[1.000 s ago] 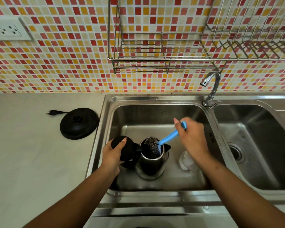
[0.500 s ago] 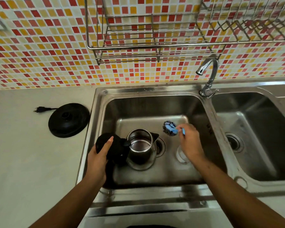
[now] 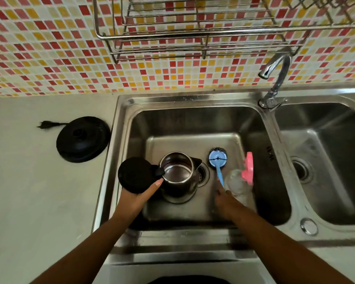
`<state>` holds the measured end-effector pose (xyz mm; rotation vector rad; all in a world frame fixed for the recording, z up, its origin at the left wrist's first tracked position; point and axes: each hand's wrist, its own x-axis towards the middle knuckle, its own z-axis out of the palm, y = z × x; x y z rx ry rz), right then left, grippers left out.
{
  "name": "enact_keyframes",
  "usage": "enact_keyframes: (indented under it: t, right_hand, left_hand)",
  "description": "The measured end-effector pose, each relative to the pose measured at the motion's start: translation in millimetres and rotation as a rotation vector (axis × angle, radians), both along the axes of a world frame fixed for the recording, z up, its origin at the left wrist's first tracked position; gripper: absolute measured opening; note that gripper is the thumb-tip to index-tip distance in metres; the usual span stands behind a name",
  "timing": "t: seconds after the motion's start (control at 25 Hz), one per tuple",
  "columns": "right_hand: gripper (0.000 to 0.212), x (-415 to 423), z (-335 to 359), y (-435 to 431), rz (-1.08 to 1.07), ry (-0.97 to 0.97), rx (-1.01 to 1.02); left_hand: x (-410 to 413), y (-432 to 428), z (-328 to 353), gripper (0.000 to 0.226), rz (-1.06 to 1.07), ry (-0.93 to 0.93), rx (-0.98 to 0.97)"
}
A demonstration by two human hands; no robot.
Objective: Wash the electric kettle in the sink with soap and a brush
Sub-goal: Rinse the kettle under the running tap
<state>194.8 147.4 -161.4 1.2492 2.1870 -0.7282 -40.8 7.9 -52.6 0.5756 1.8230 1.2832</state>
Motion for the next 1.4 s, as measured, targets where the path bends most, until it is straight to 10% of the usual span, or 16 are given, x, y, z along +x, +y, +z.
enact_keyframes:
  t: [0.2,0.4,0.68,1.4]
  right_hand:
    - [0.057,-1.4,12.9,1.7,-0.015,0.052,-0.135]
    - [0.049,-9.9,95.0,32.8,-0.168,0.537,0.053]
    - [0.060,34.8,154.0,151.5,-0.349,0.577,0.553]
    - [0.054,22.6,146.3,189.3,-0.247,0.706,0.187]
  left_hand:
    - [-7.5,6.1,-12.7,0.060,-0.015,0.026,-0.100]
    - [0.2,29.8,-12.0,0.077,0.024,0.029,-0.156]
    - [16.5,75.5,18.3,0.026,0.056,0.318,-0.063]
    - [70.5,175.7,95.8,0.054,0.327,0.219,-0.010]
